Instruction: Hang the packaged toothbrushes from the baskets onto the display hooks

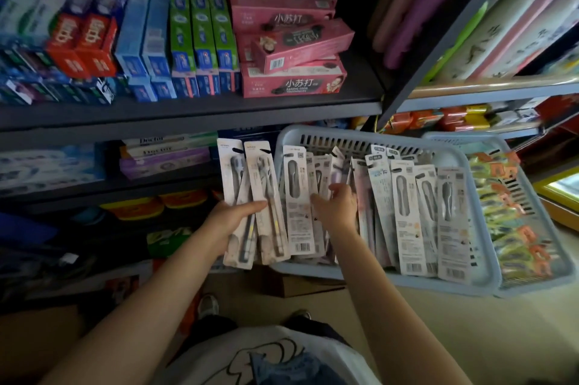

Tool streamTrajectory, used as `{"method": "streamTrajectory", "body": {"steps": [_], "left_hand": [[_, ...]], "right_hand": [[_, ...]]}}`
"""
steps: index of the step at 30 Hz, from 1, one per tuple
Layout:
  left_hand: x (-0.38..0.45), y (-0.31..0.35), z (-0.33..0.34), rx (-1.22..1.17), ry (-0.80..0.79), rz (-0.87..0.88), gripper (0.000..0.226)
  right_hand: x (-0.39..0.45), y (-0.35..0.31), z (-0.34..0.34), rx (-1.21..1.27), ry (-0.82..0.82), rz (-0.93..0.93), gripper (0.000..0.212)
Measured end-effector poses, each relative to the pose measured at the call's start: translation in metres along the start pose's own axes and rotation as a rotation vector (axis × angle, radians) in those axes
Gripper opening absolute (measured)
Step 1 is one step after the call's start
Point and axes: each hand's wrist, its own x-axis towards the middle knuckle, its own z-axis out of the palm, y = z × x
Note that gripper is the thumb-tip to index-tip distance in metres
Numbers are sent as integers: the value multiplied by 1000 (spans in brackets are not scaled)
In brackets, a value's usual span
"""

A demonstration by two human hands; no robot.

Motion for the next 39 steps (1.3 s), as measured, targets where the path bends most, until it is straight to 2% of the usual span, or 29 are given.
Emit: {"method": "streamTrajectory", "body": {"steps": [5, 8, 11, 13, 15, 17, 23, 26, 31, 34, 39], "left_hand": [[8, -8, -1, 10, -6, -3, 37], [10, -10, -2, 18, -19, -9, 34], [10, -13, -4, 38, -14, -8, 32], [8, -13, -4, 42, -10, -17, 32], [6, -12, -4, 43, -20, -14, 31], [5, -12, -4, 47, -25, 1, 27], [-2, -5, -3, 33, -65, 27, 24], [-4, 3, 3, 45, -111, 24, 28], [-9, 16, 26, 78, -120, 34, 16], [-13, 22, 47, 89, -127, -22, 17], [-16, 24, 78, 145, -105, -23, 15]], "right_hand": [[-5, 7, 21, -14, -80, -10, 69], [-7, 4, 26, -174, -91, -28, 81], [-7, 1, 28, -331, -168, -8, 95], [-9, 0, 29, -369, -198, 8, 89], [-5, 3, 27, -359, -191, -1, 68], [-3, 4, 22, -282, -170, -5, 47], [-4, 7, 1, -9, -179, -14, 27], [-5, 8, -16, 123, -199, -54, 28], [-4, 14, -52, 410, -188, -74, 24], [-3, 18, -76, 560, -190, -49, 28], [4, 31, -106, 664, -128, -49, 34]]}}
